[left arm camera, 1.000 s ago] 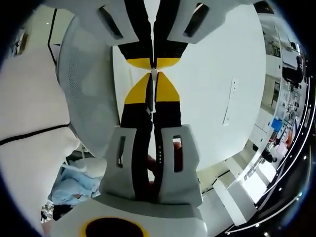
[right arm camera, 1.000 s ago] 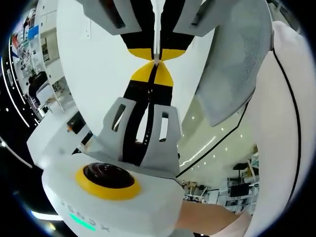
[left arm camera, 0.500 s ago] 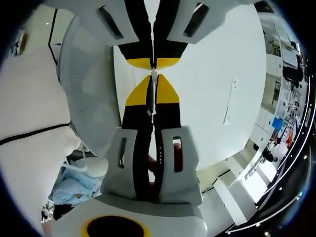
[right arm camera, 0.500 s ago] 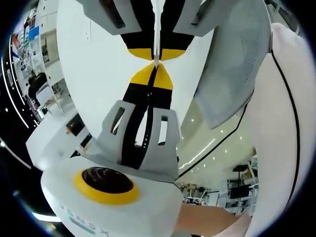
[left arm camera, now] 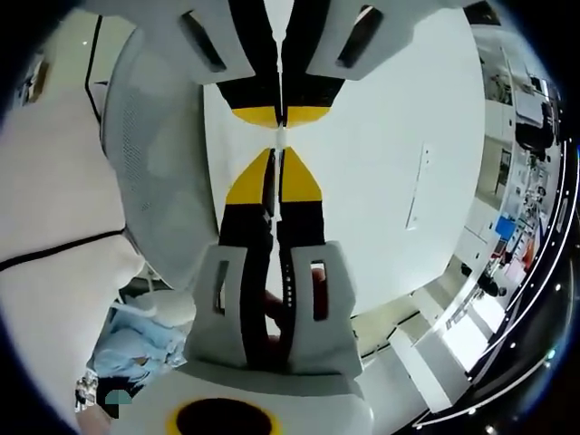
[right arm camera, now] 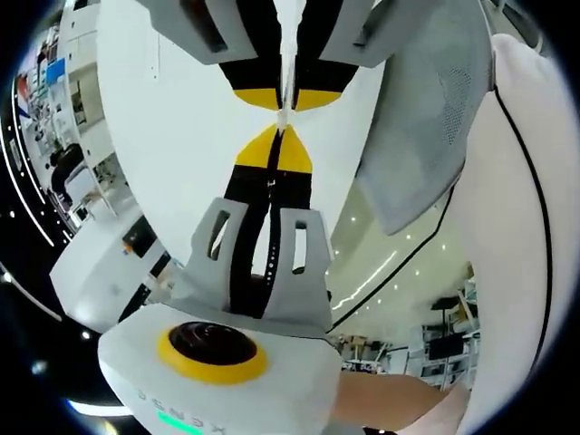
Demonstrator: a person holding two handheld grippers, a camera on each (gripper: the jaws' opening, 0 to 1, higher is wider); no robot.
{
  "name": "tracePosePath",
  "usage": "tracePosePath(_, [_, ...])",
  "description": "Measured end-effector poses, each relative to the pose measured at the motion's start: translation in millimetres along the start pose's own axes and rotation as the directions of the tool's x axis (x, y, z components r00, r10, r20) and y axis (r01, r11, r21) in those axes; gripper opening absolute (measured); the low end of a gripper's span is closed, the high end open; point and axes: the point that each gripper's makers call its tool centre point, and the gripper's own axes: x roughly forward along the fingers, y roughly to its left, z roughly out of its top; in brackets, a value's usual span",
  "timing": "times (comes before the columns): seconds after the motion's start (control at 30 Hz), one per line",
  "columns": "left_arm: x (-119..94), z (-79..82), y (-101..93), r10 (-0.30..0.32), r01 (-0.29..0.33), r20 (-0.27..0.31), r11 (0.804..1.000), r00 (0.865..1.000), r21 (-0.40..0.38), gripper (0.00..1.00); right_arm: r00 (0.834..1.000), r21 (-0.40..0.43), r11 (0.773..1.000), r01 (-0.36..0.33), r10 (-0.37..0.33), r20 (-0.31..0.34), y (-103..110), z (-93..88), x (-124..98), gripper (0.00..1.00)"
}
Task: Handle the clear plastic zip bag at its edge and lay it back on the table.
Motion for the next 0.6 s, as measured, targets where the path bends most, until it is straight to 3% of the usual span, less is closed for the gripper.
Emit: tracePosePath(0.6, [7,11.6,-0.3,0.001,-0.001,0.025,1.000,1.000,-0.019,0.00,1.000,0.013,1.000,-0.009,0.009,0.020,-9,15.7,0,0.03])
